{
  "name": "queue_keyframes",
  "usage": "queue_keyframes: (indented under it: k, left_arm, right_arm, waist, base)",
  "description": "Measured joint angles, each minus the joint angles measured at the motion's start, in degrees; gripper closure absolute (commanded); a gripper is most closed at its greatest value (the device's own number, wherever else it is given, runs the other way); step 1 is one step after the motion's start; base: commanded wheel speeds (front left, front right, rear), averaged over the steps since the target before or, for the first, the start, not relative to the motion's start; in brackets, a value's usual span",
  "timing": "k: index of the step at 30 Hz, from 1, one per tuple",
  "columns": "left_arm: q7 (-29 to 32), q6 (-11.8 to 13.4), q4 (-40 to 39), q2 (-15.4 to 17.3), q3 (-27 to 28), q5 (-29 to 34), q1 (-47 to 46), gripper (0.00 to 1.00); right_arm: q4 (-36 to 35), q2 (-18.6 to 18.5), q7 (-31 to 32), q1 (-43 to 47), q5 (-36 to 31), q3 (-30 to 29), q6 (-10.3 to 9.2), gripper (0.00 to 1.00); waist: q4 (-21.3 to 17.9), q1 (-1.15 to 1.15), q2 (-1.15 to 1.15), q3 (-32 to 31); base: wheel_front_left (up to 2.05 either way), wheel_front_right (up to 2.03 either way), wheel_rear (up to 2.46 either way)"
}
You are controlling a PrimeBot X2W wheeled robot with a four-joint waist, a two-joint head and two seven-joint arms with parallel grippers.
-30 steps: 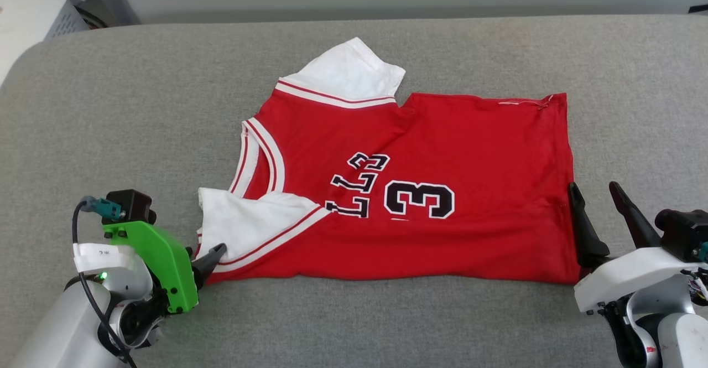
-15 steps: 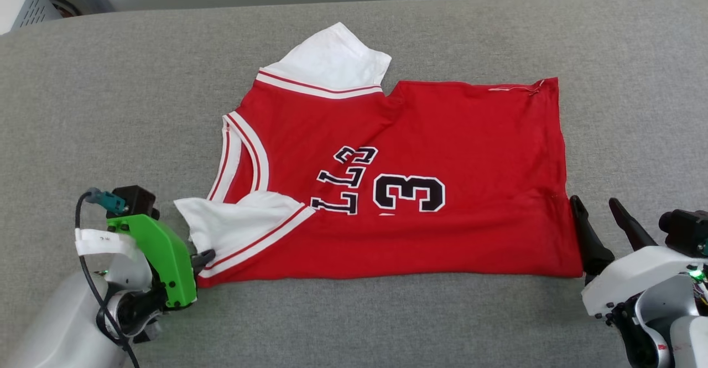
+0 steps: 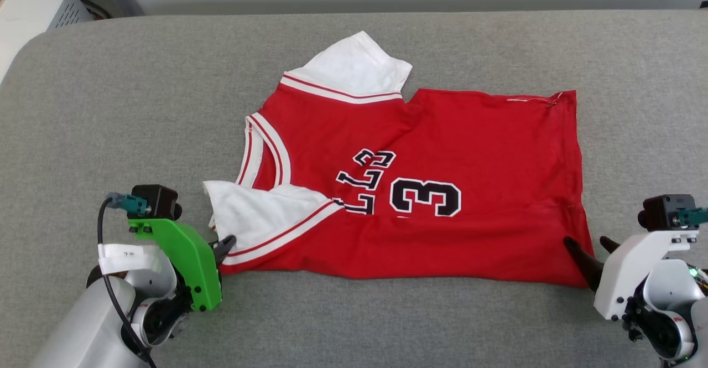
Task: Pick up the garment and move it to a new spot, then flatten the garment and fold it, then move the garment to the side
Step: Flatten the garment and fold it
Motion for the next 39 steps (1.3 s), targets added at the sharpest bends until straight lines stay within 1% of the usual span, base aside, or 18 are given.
queue_keyframes:
  k: [4, 6, 9, 10, 11, 12, 16, 23, 26, 30, 34, 39]
  left_arm:
    - [-0.9, 0.8, -3.0, -0.1, 0.1, 0.8, 0.0, 1.00]
    - [-1.0, 1.2, -3.8, -0.2, 0.1, 0.8, 0.0, 1.00]
    - [-1.5, 1.8, -4.5, -0.8, 0.3, 0.7, 0.1, 1.00]
    - [-1.5, 1.8, -4.6, -0.8, 0.3, 0.7, 0.2, 1.00]
    - [-1.5, 1.8, -4.6, -0.8, 0.3, 0.7, 0.3, 1.00]
    - [-1.5, 1.9, -4.6, -0.8, 0.4, 0.7, 0.5, 1.00]
    - [-2.1, 1.9, -4.7, -0.9, 1.0, 0.1, 1.4, 1.00]
    - [-3.6, 3.1, -4.9, -0.6, 2.4, -0.8, 4.8, 1.00]
    - [-5.1, 4.4, -5.4, -0.2, 3.5, -0.8, 7.3, 1.00]
    - [-5.6, 5.6, -7.0, 0.5, 4.0, -1.3, 11.1, 1.00]
    - [-6.1, 7.6, -9.9, 1.5, 5.0, -1.8, 15.5, 1.00]
    - [-5.9, 9.9, -13.9, 2.5, 5.5, -3.2, 20.8, 1.00]
  right_arm:
    - [4.7, -0.7, 1.9, -3.8, 0.8, 2.2, 0.00, 0.00]
    - [7.8, -0.9, 4.2, -4.9, 1.2, 3.1, -0.01, 0.00]
    - [10.1, -0.9, 8.1, -6.1, 2.7, 3.7, -0.08, 0.00]
    - [10.4, -1.0, 9.0, -6.5, 3.2, 3.8, -0.08, 0.47]
    - [10.4, -1.0, 9.6, -6.8, 3.7, 3.9, -0.10, 0.91]
    - [10.5, -1.0, 10.1, -7.0, 4.3, 3.8, -0.11, 1.00]
    - [10.6, -0.8, 10.5, -7.7, 5.4, 4.2, -0.08, 1.00]
    - [9.0, -1.1, 8.6, -8.3, 6.1, 6.8, -0.08, 1.00]
    - [8.3, -1.2, 7.6, -7.6, 6.2, 8.8, -0.08, 1.00]
    - [7.2, -1.6, 7.4, -5.0, 7.6, 9.8, -0.07, 1.00]
    - [5.2, -2.2, 8.6, -1.7, 8.3, 9.5, -0.07, 1.00]
    - [2.1, -2.3, 10.2, 3.1, 8.6, 7.4, -0.07, 1.00]
  waist:
    - [0.7, 0.00, 0.00, 1.2]
    - [1.2, 0.00, 0.00, 1.6]
    - [1.8, 0.00, -0.01, 2.1]
    - [1.9, 0.00, 0.00, 2.2]
    - [1.9, 0.00, 0.00, 2.3]
    - [1.9, 0.00, 0.00, 2.4]
    - [1.6, 0.00, 0.00, 2.1]
    - [0.7, 0.00, 0.00, -0.6]
    - [0.4, 0.00, 0.00, -2.7]
    - [0.2, 0.00, 0.00, -5.7]
    - [0.2, 0.00, 0.00, -8.7]
    - [0.7, 0.00, 0.00, -11.6]
  base:
    - [0.00, 0.00, 0.00]
    - [0.00, 0.00, 0.00]
    - [0.00, 0.00, 0.00]
    - [0.00, 0.00, 0.00]
    - [0.00, 0.00, 0.00]
    - [0.00, 0.00, 0.00]
    - [0.00, 0.00, 0.00]
    - [0.00, 0.00, 0.00]
    - [0.00, 0.00, 0.00]
    - [0.00, 0.00, 0.00]
    - [0.00, 0.00, 0.00]
    - [0.00, 0.00, 0.00]
